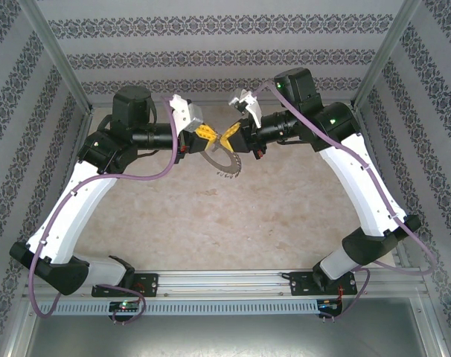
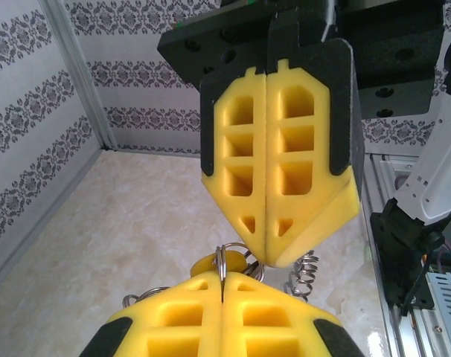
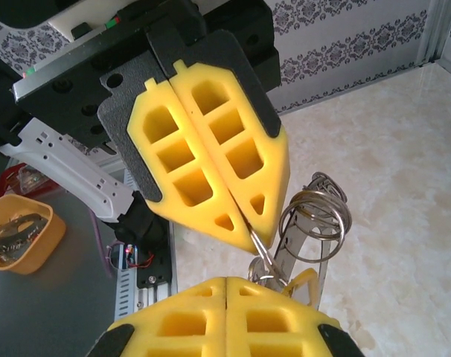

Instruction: Put the keys on the keyring

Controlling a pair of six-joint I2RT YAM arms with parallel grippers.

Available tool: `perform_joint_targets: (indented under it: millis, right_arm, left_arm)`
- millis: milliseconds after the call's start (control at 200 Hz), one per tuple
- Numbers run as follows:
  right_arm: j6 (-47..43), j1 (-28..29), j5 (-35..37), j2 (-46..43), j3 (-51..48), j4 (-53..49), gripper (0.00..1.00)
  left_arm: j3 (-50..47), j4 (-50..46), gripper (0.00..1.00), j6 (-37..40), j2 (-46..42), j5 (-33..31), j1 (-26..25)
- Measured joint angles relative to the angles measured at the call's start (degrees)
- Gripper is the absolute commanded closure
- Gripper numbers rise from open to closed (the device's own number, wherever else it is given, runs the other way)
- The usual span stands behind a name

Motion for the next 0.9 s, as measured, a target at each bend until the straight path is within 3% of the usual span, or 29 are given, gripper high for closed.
perform_joint_targets:
  millis: [140,300,420,904]
  right_arm:
    - [0.0,-0.4,0.8,0.0,-0.6,-0.3,0.92]
    - [0.9,-1.1,1.7,0.0,-1.2,-0.5,0.65]
    - [2.1,-1.4,2.8,-0.1,-1.9,0.0,0.56]
    - [7.3,-2.1,2.3,-0.1,-2.7,3.8,0.55]
  left_arm:
    - [-0.3,0.5,1.0,-0.5,-0.2,0.0,0.0]
    - [-0.9,0.7,1.0,-0.9,-0.3,-0.1,0.4]
    - [-1.1,1.3,1.0,-1.1,-0.4,0.2,0.7]
    - [-1.3,1.7,1.0,-1.1,-1.0,0.9,0.8]
